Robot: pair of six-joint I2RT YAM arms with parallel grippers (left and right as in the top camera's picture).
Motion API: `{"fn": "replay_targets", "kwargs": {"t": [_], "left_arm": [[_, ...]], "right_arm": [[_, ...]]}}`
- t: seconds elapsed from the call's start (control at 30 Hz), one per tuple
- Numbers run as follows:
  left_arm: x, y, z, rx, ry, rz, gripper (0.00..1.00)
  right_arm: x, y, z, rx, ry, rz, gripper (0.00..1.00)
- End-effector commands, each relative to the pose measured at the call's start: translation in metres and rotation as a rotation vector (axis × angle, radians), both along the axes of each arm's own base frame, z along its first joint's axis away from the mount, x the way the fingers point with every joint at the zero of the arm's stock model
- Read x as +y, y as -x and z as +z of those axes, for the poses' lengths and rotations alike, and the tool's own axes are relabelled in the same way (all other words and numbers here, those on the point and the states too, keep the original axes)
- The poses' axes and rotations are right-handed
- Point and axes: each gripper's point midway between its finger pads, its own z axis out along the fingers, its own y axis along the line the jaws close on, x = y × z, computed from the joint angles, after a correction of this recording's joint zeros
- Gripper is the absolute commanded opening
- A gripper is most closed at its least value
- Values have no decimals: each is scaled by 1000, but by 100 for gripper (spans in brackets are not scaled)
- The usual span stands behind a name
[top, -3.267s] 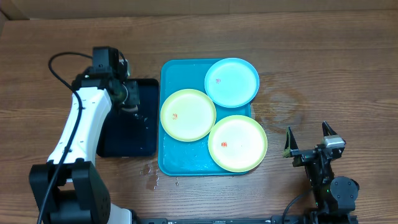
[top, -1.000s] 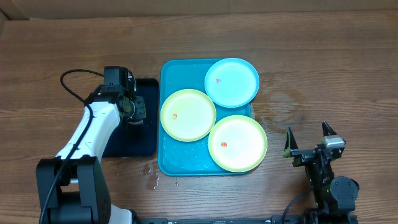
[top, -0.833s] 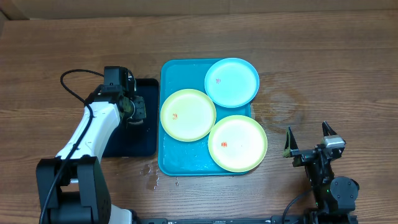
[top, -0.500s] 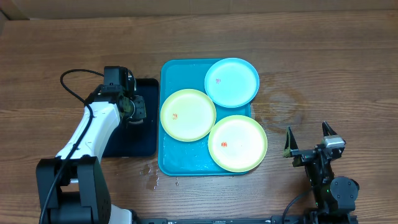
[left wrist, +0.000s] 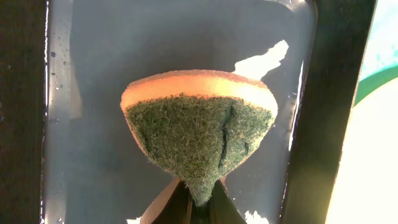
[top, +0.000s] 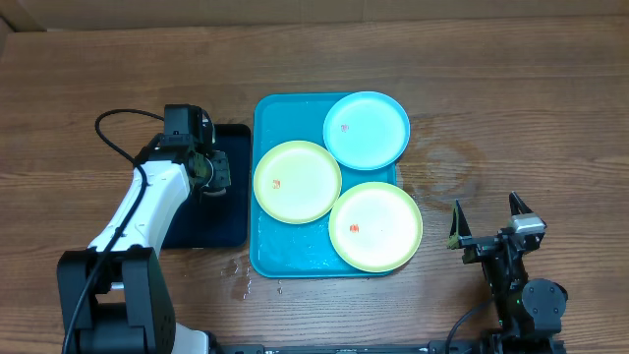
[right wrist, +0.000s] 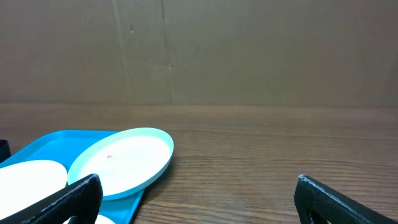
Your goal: Clean dirty plates on tray and stack at the side
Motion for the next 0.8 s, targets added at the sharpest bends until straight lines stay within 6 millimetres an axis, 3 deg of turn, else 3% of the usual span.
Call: {"fn": "replay_targets", "kwargs": {"t": [0.0, 0.77], "left_arm": [[3, 0, -2, 1, -22, 15, 4], [-7, -2, -2, -5, 34, 0, 4]], "right_arm": [[0, 0, -3, 1, 1, -1, 100], [0, 0, -3, 1, 1, -1, 100]]}}
